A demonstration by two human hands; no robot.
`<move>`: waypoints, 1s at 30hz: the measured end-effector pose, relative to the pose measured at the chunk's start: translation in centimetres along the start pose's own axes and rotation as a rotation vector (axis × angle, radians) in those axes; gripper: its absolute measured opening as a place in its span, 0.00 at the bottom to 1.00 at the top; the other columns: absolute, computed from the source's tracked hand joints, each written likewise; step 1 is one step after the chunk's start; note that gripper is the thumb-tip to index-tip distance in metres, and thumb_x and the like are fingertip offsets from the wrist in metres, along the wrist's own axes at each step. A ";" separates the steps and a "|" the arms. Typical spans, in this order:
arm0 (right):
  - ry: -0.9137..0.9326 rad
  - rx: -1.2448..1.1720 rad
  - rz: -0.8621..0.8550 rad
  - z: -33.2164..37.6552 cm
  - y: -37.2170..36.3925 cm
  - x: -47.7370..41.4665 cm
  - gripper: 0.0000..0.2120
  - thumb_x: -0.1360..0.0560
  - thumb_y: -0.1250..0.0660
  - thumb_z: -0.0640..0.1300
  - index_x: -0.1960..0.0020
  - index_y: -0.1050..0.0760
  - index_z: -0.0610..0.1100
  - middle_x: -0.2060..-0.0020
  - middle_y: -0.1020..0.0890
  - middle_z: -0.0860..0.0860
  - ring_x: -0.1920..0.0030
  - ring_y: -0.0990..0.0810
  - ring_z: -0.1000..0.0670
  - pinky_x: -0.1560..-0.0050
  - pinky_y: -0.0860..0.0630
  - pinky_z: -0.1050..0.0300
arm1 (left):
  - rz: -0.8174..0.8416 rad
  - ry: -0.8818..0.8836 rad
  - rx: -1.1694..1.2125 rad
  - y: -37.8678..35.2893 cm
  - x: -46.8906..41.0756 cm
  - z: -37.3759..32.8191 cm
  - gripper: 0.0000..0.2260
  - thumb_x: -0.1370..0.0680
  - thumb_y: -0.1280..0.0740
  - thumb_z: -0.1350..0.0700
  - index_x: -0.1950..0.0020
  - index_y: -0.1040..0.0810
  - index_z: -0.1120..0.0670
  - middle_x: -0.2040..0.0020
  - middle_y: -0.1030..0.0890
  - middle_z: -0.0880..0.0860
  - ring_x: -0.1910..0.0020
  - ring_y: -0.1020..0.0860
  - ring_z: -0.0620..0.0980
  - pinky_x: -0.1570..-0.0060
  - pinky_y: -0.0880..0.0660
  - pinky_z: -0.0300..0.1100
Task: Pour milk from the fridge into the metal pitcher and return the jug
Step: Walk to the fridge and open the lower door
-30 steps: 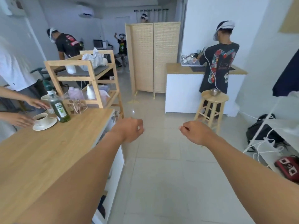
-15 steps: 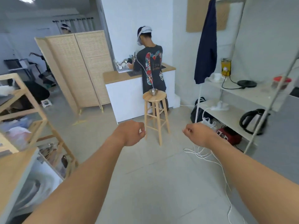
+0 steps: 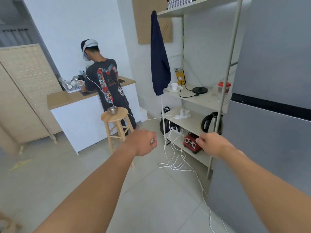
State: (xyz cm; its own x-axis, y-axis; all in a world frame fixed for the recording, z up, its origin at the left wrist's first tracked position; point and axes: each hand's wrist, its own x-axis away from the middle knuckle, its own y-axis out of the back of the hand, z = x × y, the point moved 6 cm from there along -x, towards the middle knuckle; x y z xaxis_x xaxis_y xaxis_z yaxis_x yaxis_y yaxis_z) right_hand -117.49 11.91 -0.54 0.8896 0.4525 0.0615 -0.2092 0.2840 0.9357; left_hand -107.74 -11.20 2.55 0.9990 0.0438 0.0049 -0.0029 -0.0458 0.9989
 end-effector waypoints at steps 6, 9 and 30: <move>-0.108 -0.039 -0.079 -4.4 2.8 -0.1 0.12 0.19 0.46 0.50 0.56 0.29 0.46 0.58 0.22 0.46 0.57 0.24 0.43 0.54 0.25 0.51 | -0.018 -0.111 -0.023 2.1 -6.1 -3.7 0.11 0.19 0.42 0.47 0.45 0.22 0.49 0.53 0.16 0.51 0.49 0.21 0.55 0.50 0.23 0.49; -0.168 -0.031 -0.096 -6.9 3.9 0.3 0.11 0.19 0.46 0.50 0.55 0.29 0.47 0.57 0.22 0.46 0.56 0.23 0.43 0.56 0.27 0.53 | -0.024 -0.174 -0.008 2.5 -8.8 -6.1 0.11 0.19 0.42 0.47 0.45 0.23 0.49 0.52 0.16 0.51 0.51 0.20 0.55 0.51 0.24 0.48; -0.422 -0.010 -0.399 -16.4 9.4 -6.4 0.19 0.19 0.43 0.48 0.29 0.35 0.46 0.34 0.33 0.51 0.33 0.35 0.49 0.43 0.26 0.52 | -0.214 -0.731 0.135 4.5 -27.3 -17.5 0.22 0.18 0.40 0.49 0.25 0.37 0.50 0.28 0.33 0.51 0.30 0.32 0.52 0.36 0.32 0.46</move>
State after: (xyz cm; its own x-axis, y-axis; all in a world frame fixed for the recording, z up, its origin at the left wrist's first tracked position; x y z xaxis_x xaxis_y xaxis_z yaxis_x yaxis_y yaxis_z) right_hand -131.79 25.52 2.13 0.9848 -0.0670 -0.1600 0.1734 0.3722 0.9118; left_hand -135.82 4.89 7.69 0.7528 -0.6023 -0.2656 0.1516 -0.2340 0.9604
